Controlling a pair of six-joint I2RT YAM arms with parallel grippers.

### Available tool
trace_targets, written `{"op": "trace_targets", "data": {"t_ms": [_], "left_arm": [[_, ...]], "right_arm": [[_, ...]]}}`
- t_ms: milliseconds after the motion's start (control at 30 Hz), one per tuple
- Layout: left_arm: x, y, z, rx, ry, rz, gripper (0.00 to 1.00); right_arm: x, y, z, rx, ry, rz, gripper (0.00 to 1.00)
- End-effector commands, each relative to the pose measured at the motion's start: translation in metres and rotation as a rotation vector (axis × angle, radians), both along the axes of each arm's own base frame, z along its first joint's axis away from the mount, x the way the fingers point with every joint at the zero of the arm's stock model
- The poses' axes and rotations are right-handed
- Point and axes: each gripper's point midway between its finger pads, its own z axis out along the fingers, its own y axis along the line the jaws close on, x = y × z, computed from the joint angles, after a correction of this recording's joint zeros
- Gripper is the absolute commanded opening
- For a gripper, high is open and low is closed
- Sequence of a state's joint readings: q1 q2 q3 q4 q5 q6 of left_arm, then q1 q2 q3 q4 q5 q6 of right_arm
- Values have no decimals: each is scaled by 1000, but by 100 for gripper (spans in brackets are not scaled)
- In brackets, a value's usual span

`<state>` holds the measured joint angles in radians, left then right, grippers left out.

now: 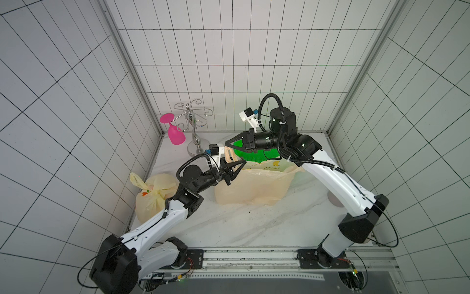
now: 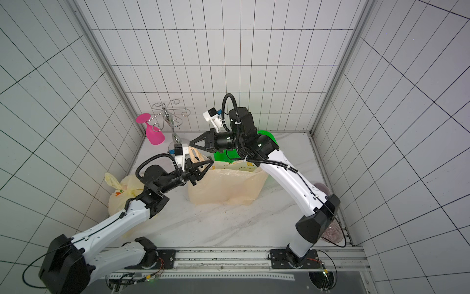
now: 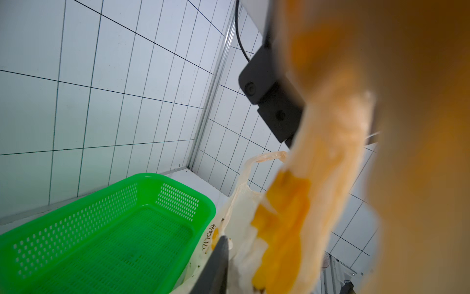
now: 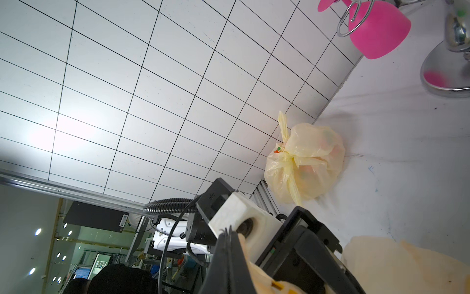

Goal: Place the peach into a plastic bag & tie a knot
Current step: Adjust the plastic bag at the center of the board, then cross the plastic bag at the center of the board.

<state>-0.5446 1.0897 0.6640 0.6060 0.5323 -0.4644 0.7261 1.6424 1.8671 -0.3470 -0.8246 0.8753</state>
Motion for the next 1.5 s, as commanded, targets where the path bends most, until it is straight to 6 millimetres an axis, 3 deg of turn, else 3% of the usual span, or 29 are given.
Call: {"op": "trace_targets", "data": {"t_ms": [0, 100, 167, 267, 333, 567, 667, 767, 833, 967, 1100, 1167, 1200, 1267, 1300, 1367, 1467], "left_arm": [[0, 3, 1, -25, -1, 22, 18], [4, 6, -4, -19, 16, 51, 5], [7, 10, -6, -14, 28, 82, 0], [15, 17, -11, -4, 53, 146, 0], [18, 24, -13, -1, 67, 185, 0], [24, 48, -9, -37, 74, 254, 0], [27, 56, -9, -45, 88, 286, 0], [24, 58, -6, -49, 81, 282, 0], [22, 58, -5, -45, 72, 274, 0], [19, 60, -3, -46, 56, 275, 0], [15, 58, -6, -42, 60, 258, 0], [15, 59, -11, -40, 72, 256, 0], [15, 58, -13, -38, 78, 255, 0], [15, 60, -19, -24, 89, 264, 0], [16, 62, -24, -14, 98, 279, 0], [20, 69, -34, 15, 121, 321, 0], [25, 84, -48, 58, 158, 392, 0]], "right_arm": [[-7, -9, 12, 43, -21, 9, 0], [-1, -18, 19, 53, -57, -11, 0], [2, -31, 28, 63, -105, -29, 6], [10, -68, 44, 56, -206, -102, 24], [17, -104, 41, -5, -263, -195, 33], [43, -241, -25, -224, -251, -590, 63], [42, -279, -48, -416, -262, -738, 71], [43, -307, -71, -603, -165, -823, 75], [41, -307, -75, -625, -107, -809, 76], [38, -285, -90, -621, -31, -751, 73], [50, -265, -89, -562, -18, -717, 64], [59, -242, -66, -468, -60, -661, 53], [61, -232, -53, -438, -86, -635, 43], [60, -213, -17, -367, -166, -585, 14], [58, -206, 0, -317, -195, -561, 7], [52, -196, 29, -198, -223, -523, 1], [50, -189, 41, -123, -206, -476, 1]]}}
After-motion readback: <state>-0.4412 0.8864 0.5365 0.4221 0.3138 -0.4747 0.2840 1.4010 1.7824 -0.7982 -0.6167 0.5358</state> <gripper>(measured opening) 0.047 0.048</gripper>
